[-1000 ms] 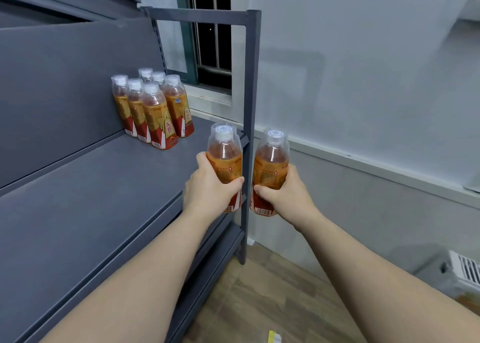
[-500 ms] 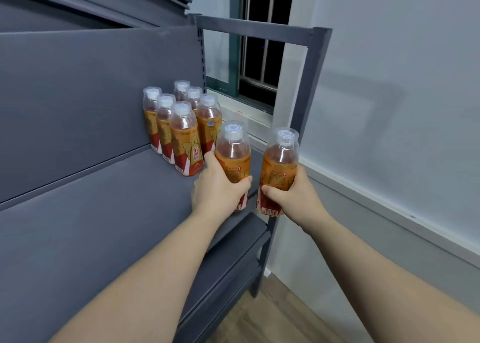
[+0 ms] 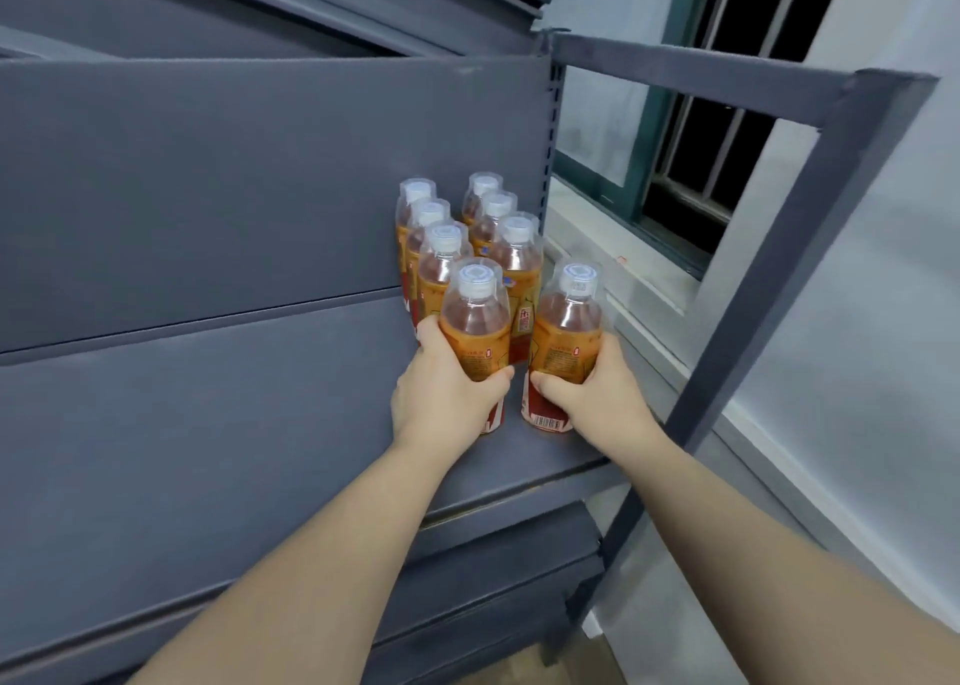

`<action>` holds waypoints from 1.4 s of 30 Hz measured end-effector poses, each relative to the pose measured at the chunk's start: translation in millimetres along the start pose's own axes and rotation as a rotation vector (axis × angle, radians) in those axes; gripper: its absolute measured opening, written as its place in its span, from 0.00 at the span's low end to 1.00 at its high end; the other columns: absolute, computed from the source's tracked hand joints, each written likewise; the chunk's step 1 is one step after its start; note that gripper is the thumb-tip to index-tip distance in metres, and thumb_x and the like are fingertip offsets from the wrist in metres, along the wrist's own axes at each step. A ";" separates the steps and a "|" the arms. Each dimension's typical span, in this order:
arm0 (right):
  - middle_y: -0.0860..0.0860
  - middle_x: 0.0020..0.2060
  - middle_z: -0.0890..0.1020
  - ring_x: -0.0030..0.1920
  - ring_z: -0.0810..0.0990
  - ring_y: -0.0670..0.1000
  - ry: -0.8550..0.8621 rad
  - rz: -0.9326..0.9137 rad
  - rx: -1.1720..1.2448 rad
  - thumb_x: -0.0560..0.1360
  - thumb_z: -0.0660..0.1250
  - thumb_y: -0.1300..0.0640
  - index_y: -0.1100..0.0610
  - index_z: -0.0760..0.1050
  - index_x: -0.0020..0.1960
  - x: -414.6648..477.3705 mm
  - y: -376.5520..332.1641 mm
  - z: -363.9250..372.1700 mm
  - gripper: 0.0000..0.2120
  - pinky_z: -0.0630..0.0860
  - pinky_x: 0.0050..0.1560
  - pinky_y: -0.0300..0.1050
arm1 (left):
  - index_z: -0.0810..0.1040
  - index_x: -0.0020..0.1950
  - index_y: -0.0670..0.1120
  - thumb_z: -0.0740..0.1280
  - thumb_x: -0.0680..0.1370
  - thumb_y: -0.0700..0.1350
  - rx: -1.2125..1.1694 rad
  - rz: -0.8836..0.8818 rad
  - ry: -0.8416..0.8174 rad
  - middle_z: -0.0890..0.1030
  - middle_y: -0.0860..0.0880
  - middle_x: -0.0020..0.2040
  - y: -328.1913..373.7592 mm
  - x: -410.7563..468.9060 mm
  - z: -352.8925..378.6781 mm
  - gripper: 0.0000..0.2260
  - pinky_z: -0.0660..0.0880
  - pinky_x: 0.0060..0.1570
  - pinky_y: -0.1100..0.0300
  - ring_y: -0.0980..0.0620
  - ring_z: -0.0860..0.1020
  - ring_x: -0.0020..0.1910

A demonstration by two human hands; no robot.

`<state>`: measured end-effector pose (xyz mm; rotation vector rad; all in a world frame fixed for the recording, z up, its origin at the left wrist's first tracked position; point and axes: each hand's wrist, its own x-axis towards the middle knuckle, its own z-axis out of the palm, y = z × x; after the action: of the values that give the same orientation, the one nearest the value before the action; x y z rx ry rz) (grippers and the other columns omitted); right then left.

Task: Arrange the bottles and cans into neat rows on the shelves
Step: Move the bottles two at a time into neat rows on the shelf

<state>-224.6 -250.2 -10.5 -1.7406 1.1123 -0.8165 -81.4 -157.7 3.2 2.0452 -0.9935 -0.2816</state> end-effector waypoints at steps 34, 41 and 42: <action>0.50 0.64 0.70 0.65 0.72 0.51 -0.137 -0.148 -0.103 0.67 0.79 0.42 0.49 0.63 0.73 50.7 20.7 3.8 0.41 0.74 0.65 0.55 | 0.61 0.73 0.53 0.77 0.72 0.53 -0.090 -0.106 0.180 0.69 0.50 0.65 -5.0 -2.7 26.3 0.35 0.73 0.60 0.54 0.50 0.72 0.64; 0.45 0.64 0.74 0.64 0.76 0.48 -0.288 -0.080 0.087 0.73 0.76 0.50 0.50 0.59 0.74 47.3 25.9 -2.9 0.37 0.75 0.63 0.46 | 0.59 0.74 0.50 0.72 0.78 0.44 -0.280 -0.142 0.054 0.71 0.54 0.68 -20.8 -4.3 16.7 0.30 0.70 0.59 0.63 0.56 0.72 0.65; 0.44 0.63 0.74 0.63 0.76 0.47 -0.270 -0.093 0.067 0.73 0.76 0.48 0.49 0.59 0.74 46.1 25.6 -0.6 0.37 0.75 0.62 0.46 | 0.59 0.73 0.50 0.72 0.78 0.45 -0.258 -0.136 0.060 0.71 0.55 0.67 -20.7 -4.9 18.1 0.30 0.69 0.58 0.63 0.55 0.72 0.65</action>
<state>-216.2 -298.1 -30.9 -1.7952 0.8203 -0.6435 -82.5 -157.5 -24.8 1.8755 -0.7411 -0.3971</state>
